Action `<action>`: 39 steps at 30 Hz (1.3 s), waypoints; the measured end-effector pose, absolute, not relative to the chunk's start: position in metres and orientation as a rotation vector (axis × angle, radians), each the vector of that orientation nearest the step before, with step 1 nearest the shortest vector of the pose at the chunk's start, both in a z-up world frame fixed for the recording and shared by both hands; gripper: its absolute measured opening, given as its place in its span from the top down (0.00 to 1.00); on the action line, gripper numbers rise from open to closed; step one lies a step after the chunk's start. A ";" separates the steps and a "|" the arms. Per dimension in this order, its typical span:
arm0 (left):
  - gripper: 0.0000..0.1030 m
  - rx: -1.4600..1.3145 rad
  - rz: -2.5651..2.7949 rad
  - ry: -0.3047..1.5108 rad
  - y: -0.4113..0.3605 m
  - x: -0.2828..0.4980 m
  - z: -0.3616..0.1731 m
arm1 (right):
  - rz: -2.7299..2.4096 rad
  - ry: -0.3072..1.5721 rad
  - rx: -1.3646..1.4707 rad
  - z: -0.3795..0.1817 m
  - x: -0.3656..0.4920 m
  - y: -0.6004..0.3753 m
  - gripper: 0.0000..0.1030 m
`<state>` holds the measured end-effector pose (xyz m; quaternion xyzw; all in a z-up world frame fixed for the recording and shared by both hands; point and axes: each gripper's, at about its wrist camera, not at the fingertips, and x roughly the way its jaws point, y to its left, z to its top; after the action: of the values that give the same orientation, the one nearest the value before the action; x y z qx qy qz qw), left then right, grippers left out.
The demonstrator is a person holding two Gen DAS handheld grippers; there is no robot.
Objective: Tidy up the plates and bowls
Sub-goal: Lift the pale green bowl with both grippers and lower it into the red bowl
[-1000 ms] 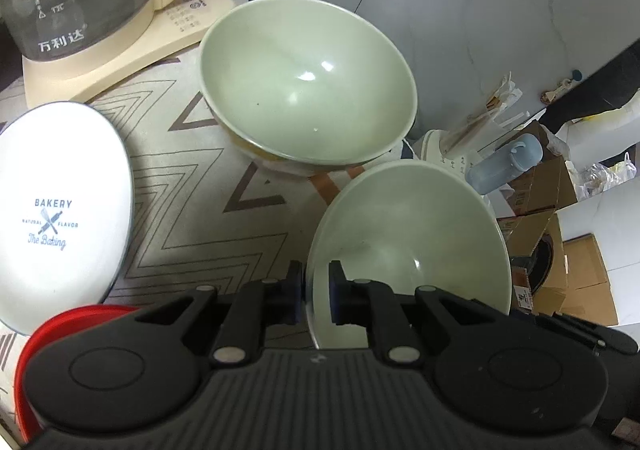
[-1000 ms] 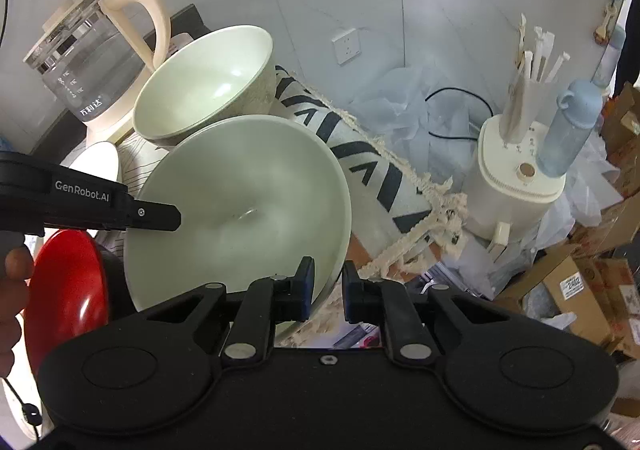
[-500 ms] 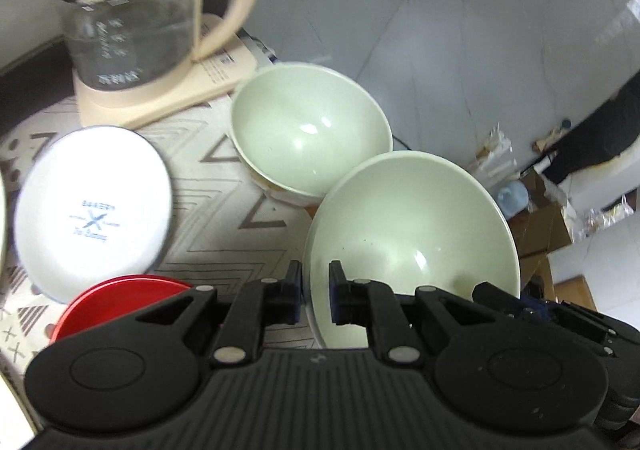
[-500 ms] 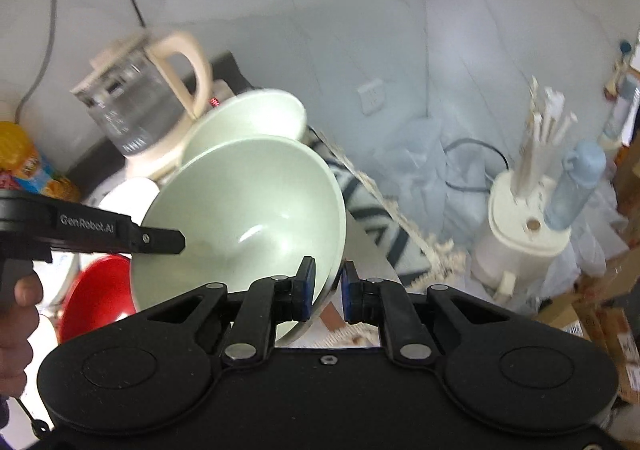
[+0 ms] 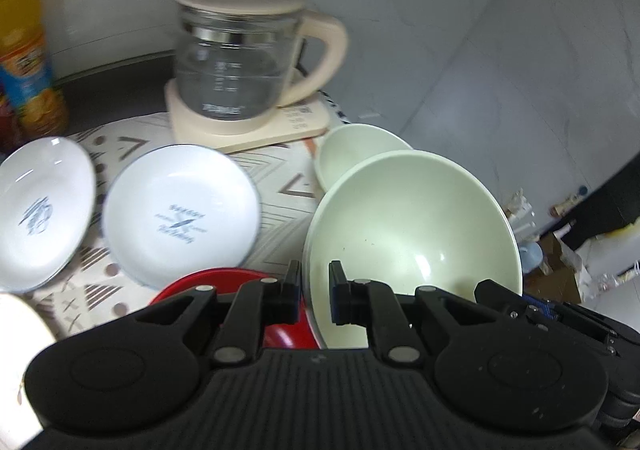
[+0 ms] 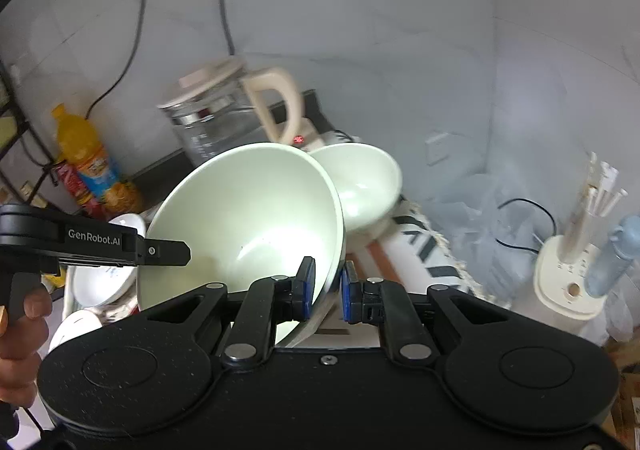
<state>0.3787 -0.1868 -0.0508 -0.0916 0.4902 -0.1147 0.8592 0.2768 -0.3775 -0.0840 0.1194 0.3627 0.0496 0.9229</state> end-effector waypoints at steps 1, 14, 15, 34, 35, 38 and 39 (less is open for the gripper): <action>0.89 -0.199 -0.229 1.028 -0.182 0.376 -0.051 | 0.115 0.744 0.240 -0.083 0.277 -0.373 0.87; 0.89 -0.253 -0.090 1.022 -0.131 0.341 -0.054 | 0.250 0.754 0.201 -0.082 0.278 -0.329 0.87; 0.89 -0.258 -0.082 1.023 -0.126 0.338 -0.056 | 0.257 0.758 0.200 -0.083 0.278 -0.325 0.87; 0.88 -0.340 0.011 1.120 -0.098 0.318 -0.096 | 0.354 0.868 0.112 -0.110 0.282 -0.289 0.86; 0.88 -0.345 0.011 1.129 -0.098 0.318 -0.099 | 0.357 0.876 0.107 -0.112 0.283 -0.288 0.86; 0.88 -0.364 0.005 1.152 -0.098 0.321 -0.107 | 0.356 0.900 0.109 -0.118 0.287 -0.289 0.87; 0.88 -0.364 0.004 1.159 -0.099 0.322 -0.109 | 0.350 0.905 0.099 -0.120 0.288 -0.288 0.87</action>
<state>0.3225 -0.0991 -0.1090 -0.1708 0.5445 0.0020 0.8212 0.2883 -0.2884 -0.1195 0.0475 0.4348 0.1682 0.8834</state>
